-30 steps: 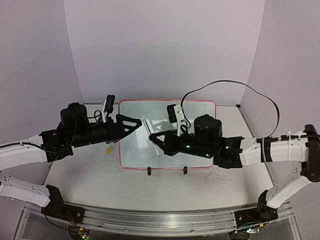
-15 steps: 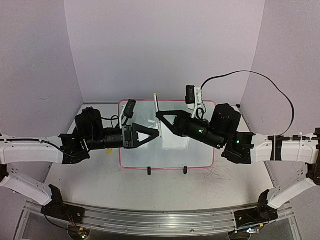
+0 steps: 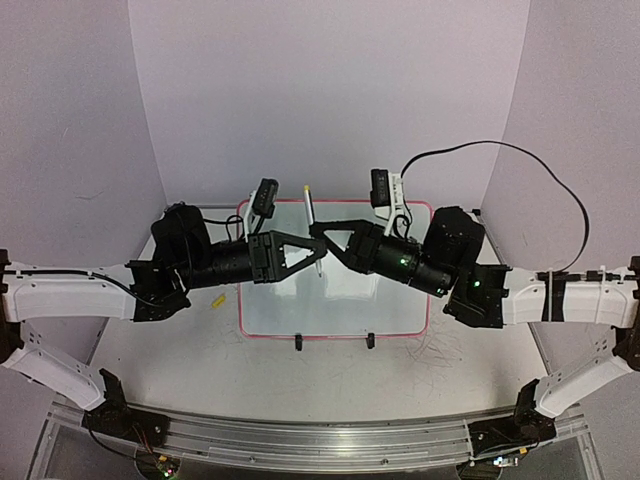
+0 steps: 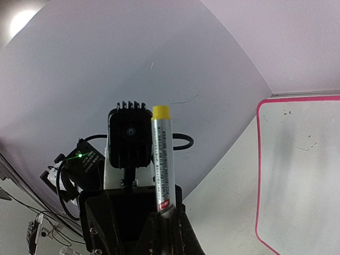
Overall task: Write a sentence on the whiteboard
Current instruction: Pass from the right arm to the left
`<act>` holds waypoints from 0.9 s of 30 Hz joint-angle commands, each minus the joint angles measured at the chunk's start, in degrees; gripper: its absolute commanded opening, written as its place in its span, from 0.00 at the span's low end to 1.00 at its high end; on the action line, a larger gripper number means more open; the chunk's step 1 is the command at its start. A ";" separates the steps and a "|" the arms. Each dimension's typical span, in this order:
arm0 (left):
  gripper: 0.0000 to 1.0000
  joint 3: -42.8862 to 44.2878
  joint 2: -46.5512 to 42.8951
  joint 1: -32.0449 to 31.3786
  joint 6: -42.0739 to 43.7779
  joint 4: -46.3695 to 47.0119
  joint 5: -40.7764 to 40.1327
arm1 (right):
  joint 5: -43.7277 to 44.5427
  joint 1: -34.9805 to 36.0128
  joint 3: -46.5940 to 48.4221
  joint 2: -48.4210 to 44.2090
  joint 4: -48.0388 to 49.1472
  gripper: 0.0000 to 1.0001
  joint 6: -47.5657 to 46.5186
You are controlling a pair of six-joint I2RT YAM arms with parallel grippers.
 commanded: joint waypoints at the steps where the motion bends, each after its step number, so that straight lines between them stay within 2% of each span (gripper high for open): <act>1: 0.38 2.51 0.93 -0.29 0.71 2.98 1.15 | -0.61 0.13 -0.18 -2.78 3.66 0.00 0.84; 5: 0.40 1.96 1.46 -0.30 0.13 2.97 1.88 | 0.01 0.10 -0.52 -3.69 3.88 0.00 0.97; 10: 0.28 1.45 0.53 -0.31 0.65 2.99 1.15 | -0.51 0.12 -0.25 -3.78 3.94 0.00 0.87; 15: 0.25 2.42 0.86 -0.32 1.04 3.00 1.53 | -1.17 0.16 -0.09 -3.28 3.97 0.00 1.21; 18: 0.18 2.23 0.58 -0.34 1.45 3.00 1.30 | -1.33 0.16 -0.01 -3.35 3.94 0.00 1.44; 22: 0.02 0.15 -1.41 -0.31 3.04 2.69 0.17 | -0.70 -0.03 0.13 -4.48 1.96 0.00 1.60; 25: 0.00 -0.84 -3.46 -0.30 6.91 -1.99 -0.96 | -1.49 -1.68 1.32 -5.70 -3.93 0.06 1.32; 27: 0.00 0.81 -4.12 -0.30 11.60 -9.78 -2.19 | -3.27 -3.91 2.77 -6.81 -9.75 0.16 0.94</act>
